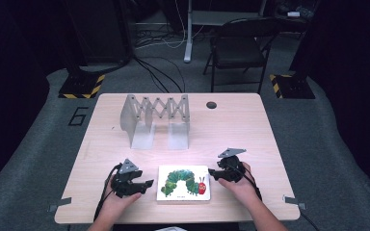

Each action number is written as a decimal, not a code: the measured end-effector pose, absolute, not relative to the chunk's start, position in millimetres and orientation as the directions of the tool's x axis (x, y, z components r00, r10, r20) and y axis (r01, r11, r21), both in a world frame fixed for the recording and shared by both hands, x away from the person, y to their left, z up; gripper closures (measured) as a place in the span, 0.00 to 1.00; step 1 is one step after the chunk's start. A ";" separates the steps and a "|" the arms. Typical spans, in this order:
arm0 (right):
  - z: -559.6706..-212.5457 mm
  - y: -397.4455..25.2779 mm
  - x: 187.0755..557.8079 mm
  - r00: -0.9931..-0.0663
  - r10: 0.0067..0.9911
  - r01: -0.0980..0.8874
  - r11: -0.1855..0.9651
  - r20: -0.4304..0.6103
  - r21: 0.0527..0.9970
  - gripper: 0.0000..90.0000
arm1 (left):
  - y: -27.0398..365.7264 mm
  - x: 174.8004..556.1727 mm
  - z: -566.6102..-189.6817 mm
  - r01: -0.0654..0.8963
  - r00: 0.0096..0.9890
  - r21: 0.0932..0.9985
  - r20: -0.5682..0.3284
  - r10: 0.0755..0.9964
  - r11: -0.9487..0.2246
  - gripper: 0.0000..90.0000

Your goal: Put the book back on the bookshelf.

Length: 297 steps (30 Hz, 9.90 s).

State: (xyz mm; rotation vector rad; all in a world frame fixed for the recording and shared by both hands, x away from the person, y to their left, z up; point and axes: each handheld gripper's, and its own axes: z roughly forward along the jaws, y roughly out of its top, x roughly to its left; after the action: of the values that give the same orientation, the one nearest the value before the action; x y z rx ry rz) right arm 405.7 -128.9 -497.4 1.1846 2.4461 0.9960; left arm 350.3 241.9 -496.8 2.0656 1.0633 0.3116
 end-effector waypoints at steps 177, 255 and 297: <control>-474.0 -110.4 420.9 -0.559 0.747 0.727 0.233 0.359 0.646 0.56 | 151.7 305.2 -526.3 0.309 0.711 0.738 0.240 0.661 -0.600 0.20; -494.0 -97.4 468.0 -0.499 0.664 0.859 0.295 0.557 0.418 0.51 | 151.5 310.0 -527.2 0.293 0.716 0.745 0.245 0.653 -0.600 0.20; -505.6 -101.1 470.9 -0.467 0.662 0.879 0.275 0.586 0.389 0.51 | 179.0 337.7 -498.4 0.472 0.718 0.748 -0.019 0.696 -0.467 0.34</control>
State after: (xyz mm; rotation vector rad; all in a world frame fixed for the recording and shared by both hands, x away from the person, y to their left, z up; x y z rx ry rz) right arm 470.9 -101.1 -505.6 1.7211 2.7397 1.2139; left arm 337.7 179.0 -498.4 2.1519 0.8822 0.3721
